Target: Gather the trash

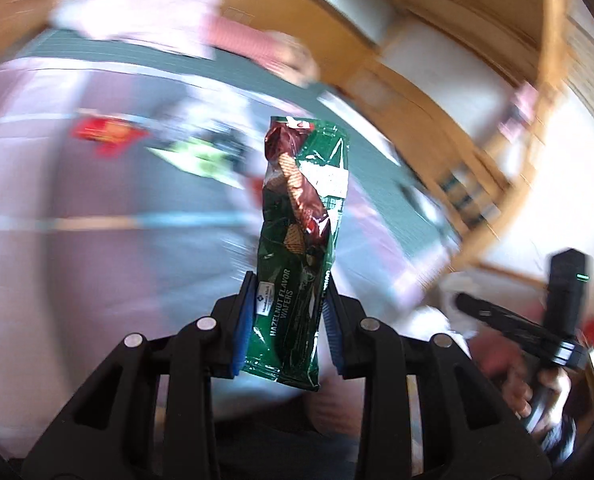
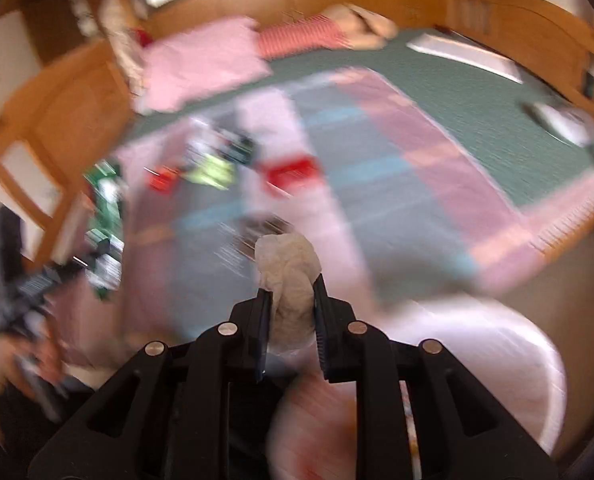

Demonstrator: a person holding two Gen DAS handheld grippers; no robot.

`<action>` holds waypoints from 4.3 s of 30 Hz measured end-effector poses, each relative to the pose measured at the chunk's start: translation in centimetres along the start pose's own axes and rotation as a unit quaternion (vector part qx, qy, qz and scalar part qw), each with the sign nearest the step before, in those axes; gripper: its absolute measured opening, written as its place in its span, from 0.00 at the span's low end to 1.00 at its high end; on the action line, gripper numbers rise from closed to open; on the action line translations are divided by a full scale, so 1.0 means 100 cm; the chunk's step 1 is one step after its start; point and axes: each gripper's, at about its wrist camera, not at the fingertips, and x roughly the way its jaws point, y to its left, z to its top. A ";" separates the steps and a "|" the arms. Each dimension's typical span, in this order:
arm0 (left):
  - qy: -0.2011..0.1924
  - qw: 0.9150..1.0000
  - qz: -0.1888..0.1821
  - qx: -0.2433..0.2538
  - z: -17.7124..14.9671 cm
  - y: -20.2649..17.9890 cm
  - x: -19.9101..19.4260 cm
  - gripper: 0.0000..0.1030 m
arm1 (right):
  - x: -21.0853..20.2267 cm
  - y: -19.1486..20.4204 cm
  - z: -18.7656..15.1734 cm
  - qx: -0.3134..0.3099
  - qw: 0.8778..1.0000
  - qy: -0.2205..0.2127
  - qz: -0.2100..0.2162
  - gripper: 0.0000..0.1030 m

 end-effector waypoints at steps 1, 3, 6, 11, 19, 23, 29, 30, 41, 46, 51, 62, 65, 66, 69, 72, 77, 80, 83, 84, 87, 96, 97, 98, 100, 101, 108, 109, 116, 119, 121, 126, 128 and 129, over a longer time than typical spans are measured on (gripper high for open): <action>0.018 0.999 -0.024 0.022 -0.007 -0.020 0.011 0.32 | 0.000 -0.023 -0.016 0.012 0.999 0.035 -0.026 0.29; 0.046 0.995 -0.058 0.059 -0.022 -0.054 0.028 0.32 | 0.003 -0.059 -0.041 0.045 0.993 0.092 -0.065 0.54; 0.091 0.983 -0.125 0.102 -0.050 -0.106 0.057 0.32 | -0.019 -0.114 -0.067 0.133 0.985 0.077 -0.075 0.56; 0.176 0.951 -0.198 0.157 -0.093 -0.175 0.110 0.65 | -0.063 -0.163 -0.073 0.215 0.972 0.013 -0.091 0.61; 0.111 0.986 -0.086 0.088 -0.037 -0.116 0.080 0.92 | -0.060 -0.137 -0.031 0.178 0.981 -0.024 -0.075 0.65; 0.021 0.993 0.108 0.040 0.010 -0.044 0.028 0.94 | -0.019 -0.069 0.019 0.114 0.993 -0.021 -0.019 0.68; -0.066 0.952 0.278 -0.106 0.035 0.088 -0.046 0.95 | 0.063 0.060 0.092 0.020 0.997 -0.040 0.060 0.71; -0.062 0.944 0.289 -0.146 0.033 0.110 -0.055 0.95 | 0.082 0.084 0.106 0.011 0.996 -0.038 0.080 0.71; -0.073 0.902 0.257 -0.339 0.003 0.203 -0.114 0.95 | 0.299 0.234 0.203 -0.007 1.000 -0.010 -0.015 0.71; -0.084 0.890 0.268 -0.359 -0.003 0.214 -0.134 0.95 | 0.329 0.228 0.206 -0.009 0.999 -0.009 -0.037 0.26; -0.105 0.880 0.272 -0.375 -0.008 0.217 -0.148 0.95 | 0.279 0.248 0.192 -0.054 0.998 -0.017 0.017 0.21; -0.104 0.868 0.292 -0.388 -0.013 0.223 -0.148 0.95 | 0.227 0.341 0.058 -0.337 0.919 0.185 0.089 0.22; -0.100 0.864 0.295 -0.395 -0.017 0.229 -0.149 0.95 | 0.243 0.348 0.052 -0.287 0.935 0.178 0.111 0.34; -0.101 0.860 0.297 -0.401 -0.019 0.232 -0.151 0.95 | 0.244 0.348 0.056 -0.263 0.941 0.170 0.125 0.47; -0.109 0.847 0.304 -0.421 -0.025 0.240 -0.158 0.95 | 0.248 0.339 0.066 -0.140 0.950 0.139 0.242 0.63; -0.105 0.846 0.306 -0.425 -0.026 0.242 -0.157 0.95 | 0.253 0.327 0.073 -0.051 0.935 0.154 0.315 0.67; -0.084 0.862 0.295 -0.404 -0.017 0.238 -0.136 0.95 | 0.225 0.293 0.095 0.000 0.944 0.055 0.324 0.75; -0.053 0.885 0.277 -0.370 -0.007 0.231 -0.108 0.95 | 0.221 0.269 0.103 0.044 0.946 0.028 0.321 0.75; -0.036 0.890 0.276 -0.361 -0.005 0.226 -0.089 0.95 | 0.230 0.244 0.113 0.091 0.946 0.021 0.311 0.75; -0.031 0.891 0.274 -0.360 -0.005 0.225 -0.084 0.95 | 0.231 0.240 0.113 0.099 0.949 0.021 0.300 0.75; -0.018 0.895 0.273 -0.352 -0.004 0.221 -0.075 0.95 | 0.240 0.227 0.110 0.125 0.952 0.036 0.276 0.75; -0.031 0.881 0.285 -0.375 -0.008 0.230 -0.085 0.95 | 0.244 0.226 0.101 0.116 0.963 0.062 0.237 0.75; -0.032 0.881 0.286 -0.376 -0.007 0.230 -0.084 0.95 | 0.243 0.227 0.100 0.113 0.964 0.062 0.233 0.75; -0.032 0.881 0.287 -0.376 -0.007 0.230 -0.084 0.95 | 0.243 0.228 0.100 0.110 0.965 0.061 0.229 0.75; -0.030 0.882 0.285 -0.374 -0.007 0.229 -0.084 0.95 | 0.246 0.228 0.100 0.107 0.966 0.063 0.225 0.75; -0.028 0.883 0.284 -0.373 -0.007 0.228 -0.083 0.95 | 0.247 0.229 0.099 0.106 0.967 0.065 0.223 0.75; -0.025 0.883 0.282 -0.375 -0.007 0.227 -0.081 0.95 | 0.249 0.228 0.098 0.109 0.968 0.071 0.217 0.75; -0.026 0.882 0.281 -0.377 -0.007 0.228 -0.082 0.95 | 0.249 0.228 0.098 0.109 0.968 0.071 0.216 0.75; -0.024 0.881 0.280 -0.381 -0.009 0.227 -0.081 0.95 | 0.255 0.226 0.095 0.120 0.965 0.085 0.215 0.75; -0.024 0.882 0.280 -0.378 -0.008 0.226 -0.081 0.95 | 0.254 0.224 0.095 0.127 0.963 0.084 0.224 0.75; -0.024 0.882 0.280 -0.378 -0.008 0.226 -0.081 0.95 | 0.253 0.224 0.095 0.126 0.964 0.081 0.220 0.75; -0.030 0.881 0.279 -0.382 -0.009 0.226 -0.081 0.95 | 0.253 0.225 0.095 0.122 0.964 0.085 0.220 0.75; -0.031 0.882 0.277 -0.380 -0.008 0.226 -0.081 0.95 | 0.252 0.226 0.095 0.117 0.965 0.083 0.220 0.75; -0.031 0.883 0.273 -0.380 -0.008 0.226 -0.081 0.95 | 0.250 0.227 0.096 0.114 0.966 0.080 0.218 0.75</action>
